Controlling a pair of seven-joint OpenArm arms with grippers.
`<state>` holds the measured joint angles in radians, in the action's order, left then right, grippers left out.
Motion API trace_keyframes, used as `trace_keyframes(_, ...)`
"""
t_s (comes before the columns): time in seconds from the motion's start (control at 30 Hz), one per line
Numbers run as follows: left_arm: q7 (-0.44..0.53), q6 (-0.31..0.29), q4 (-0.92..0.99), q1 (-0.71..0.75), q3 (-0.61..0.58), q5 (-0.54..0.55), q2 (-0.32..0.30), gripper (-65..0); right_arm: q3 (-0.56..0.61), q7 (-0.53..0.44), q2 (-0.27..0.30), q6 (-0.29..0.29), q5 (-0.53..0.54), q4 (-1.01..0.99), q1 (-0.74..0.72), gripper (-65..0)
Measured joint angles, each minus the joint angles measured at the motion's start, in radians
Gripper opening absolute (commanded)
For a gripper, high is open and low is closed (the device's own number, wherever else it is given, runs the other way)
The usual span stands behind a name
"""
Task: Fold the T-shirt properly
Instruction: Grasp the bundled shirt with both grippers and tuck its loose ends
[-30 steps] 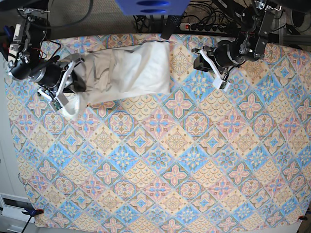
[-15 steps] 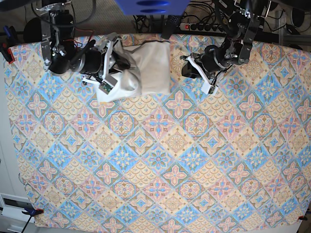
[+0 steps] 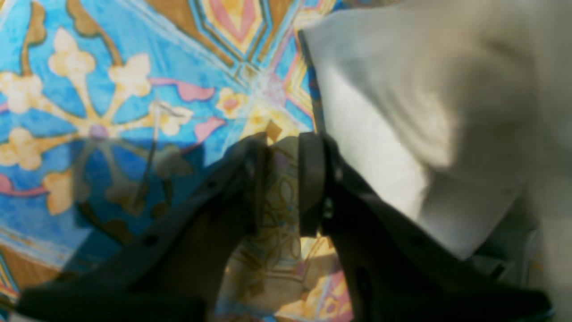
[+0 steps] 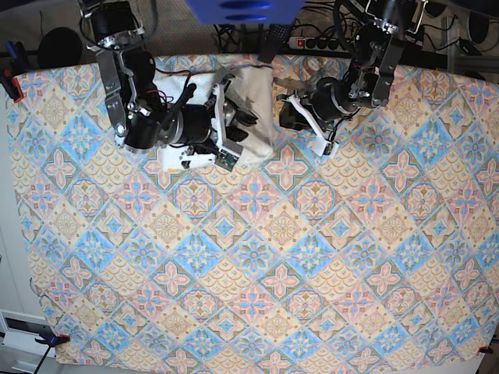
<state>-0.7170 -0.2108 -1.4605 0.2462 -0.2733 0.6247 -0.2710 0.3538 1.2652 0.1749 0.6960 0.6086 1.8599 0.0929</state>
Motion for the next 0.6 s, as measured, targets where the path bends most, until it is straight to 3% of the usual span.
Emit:
trace_keyframes(0.1, -0.004, 0.0, 0.0, 0.0, 0.001, 0.0, 0.0, -53.2, 0.001, 0.001, 0.009, -0.001, -0.007, 0.0, -0.007, -35.3)
trace_keyframes(0.3, -0.029, 0.014, -0.056, 0.019, -0.001, -0.01, -0.01, -53.2, -0.071, -0.005, 0.003, 0.0, 0.0, 0.0, 0.003, -37.1)
trace_keyframes(0.47, -0.085, 0.027, -0.232, 0.161, -0.005, -0.03, -0.12, -53.8, -0.153, -0.038, 0.011, -0.001, -0.019, -0.005, -0.002, -42.3)
trace_keyframes(0.6, -0.07, 0.014, -0.397, 0.226, -0.005, -0.018, -0.162, -64.3, -0.183, -0.066, 0.002, 0.0, -0.005, -0.058, -0.061, -48.4)
